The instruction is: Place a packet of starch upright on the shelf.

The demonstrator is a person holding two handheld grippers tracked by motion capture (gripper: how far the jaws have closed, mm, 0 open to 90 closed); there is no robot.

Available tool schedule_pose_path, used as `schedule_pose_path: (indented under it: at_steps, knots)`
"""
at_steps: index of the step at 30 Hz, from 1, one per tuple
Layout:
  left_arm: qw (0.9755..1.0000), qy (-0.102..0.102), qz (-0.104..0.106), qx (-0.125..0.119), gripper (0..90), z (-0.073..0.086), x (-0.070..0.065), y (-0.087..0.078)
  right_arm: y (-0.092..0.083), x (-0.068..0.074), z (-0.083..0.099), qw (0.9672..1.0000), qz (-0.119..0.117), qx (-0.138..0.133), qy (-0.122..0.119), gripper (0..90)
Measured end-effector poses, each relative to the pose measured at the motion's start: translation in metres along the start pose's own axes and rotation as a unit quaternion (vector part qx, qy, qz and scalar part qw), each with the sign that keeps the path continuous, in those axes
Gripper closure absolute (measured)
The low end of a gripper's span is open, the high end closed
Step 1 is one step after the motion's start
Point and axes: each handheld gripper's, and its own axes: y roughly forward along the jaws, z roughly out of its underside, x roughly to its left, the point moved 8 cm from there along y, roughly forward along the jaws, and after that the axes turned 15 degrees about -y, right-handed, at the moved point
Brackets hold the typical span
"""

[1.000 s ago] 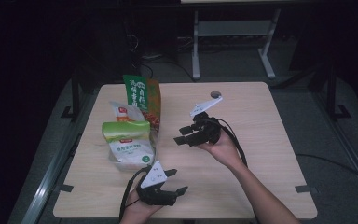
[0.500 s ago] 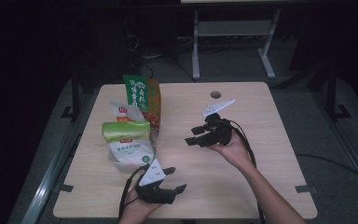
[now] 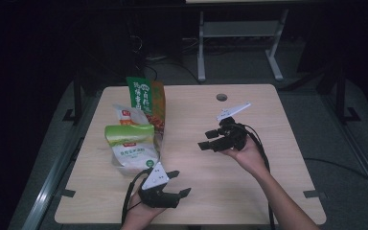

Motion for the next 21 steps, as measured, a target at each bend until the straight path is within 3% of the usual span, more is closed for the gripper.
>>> schedule_pose_path:
  at_steps: [21]
  knots:
    - [1.0000, 0.000, -0.007, -0.004, 31.2, -0.003, 0.006, -0.002, -0.019, -0.006, 0.013, 0.9998, 0.007, 0.010, 0.013, 34.0]
